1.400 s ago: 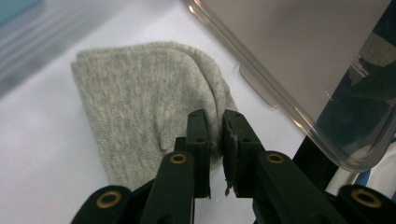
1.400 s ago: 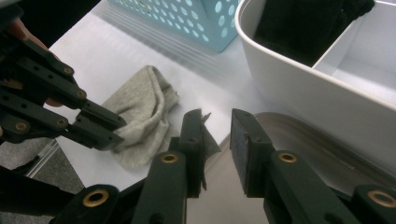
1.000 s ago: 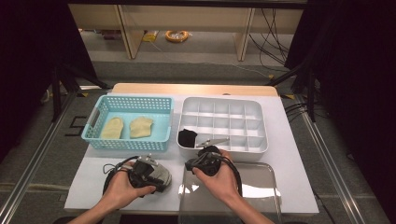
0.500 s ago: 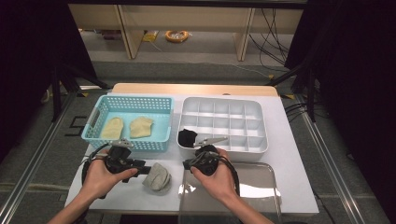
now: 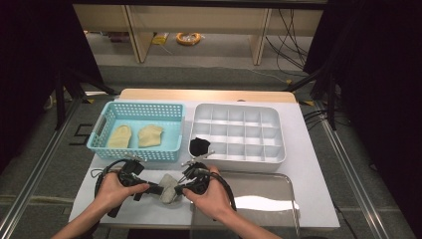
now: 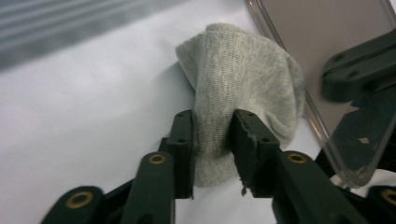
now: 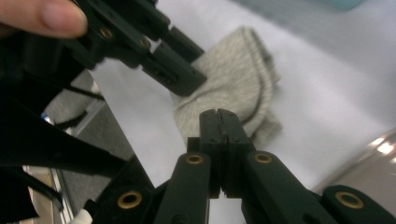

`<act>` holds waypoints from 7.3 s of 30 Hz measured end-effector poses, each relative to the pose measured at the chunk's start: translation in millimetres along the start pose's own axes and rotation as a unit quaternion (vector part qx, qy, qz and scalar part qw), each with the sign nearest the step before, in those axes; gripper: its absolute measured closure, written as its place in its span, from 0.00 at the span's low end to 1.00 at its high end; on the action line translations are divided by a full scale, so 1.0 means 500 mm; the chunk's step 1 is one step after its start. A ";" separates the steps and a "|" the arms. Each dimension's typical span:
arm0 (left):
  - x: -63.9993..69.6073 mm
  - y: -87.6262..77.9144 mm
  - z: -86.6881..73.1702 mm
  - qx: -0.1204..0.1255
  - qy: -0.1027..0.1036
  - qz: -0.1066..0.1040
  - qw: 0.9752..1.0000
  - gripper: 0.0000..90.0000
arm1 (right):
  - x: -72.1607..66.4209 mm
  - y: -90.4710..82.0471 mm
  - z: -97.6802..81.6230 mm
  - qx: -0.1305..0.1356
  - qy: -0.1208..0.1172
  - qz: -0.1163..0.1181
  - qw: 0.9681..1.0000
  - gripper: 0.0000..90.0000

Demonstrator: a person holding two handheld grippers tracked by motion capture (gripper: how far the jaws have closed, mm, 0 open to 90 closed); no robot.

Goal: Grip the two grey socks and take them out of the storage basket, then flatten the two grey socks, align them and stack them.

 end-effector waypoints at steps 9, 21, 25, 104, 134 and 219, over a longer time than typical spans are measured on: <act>0.035 -0.010 -0.030 -0.010 0.002 -0.011 1.000 0.76 | 0.027 0.025 -0.001 -0.003 -0.002 -0.020 1.000 1.00; 0.032 -0.014 -0.026 0.024 -0.032 -0.021 0.999 0.73 | 0.000 0.017 0.013 0.031 -0.022 -0.007 0.999 1.00; 0.027 -0.008 -0.026 0.025 -0.034 -0.020 0.999 0.78 | 0.000 0.028 0.008 0.013 -0.010 -0.013 1.000 1.00; 0.121 0.038 0.004 0.025 0.111 -0.002 0.993 0.82 | 0.040 0.013 0.053 0.059 0.041 -0.004 0.997 0.57; 0.103 -0.048 -0.009 0.090 0.100 0.031 0.990 0.70 | 0.052 0.074 0.030 -0.011 0.108 0.025 0.994 0.64; 0.022 -0.040 0.006 0.180 0.083 0.092 0.976 0.48 | 0.131 -0.201 0.146 0.192 0.107 0.023 0.975 0.80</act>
Point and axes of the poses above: each handheld gripper's, and its own axes: y roughly forward along the jaws, z roughly out of its top, x roughly to its right, the point moved 6 cm from there along y, roughly forward along the jaws, and after that the axes turned 11 degrees about y, right-handed, at the moved point
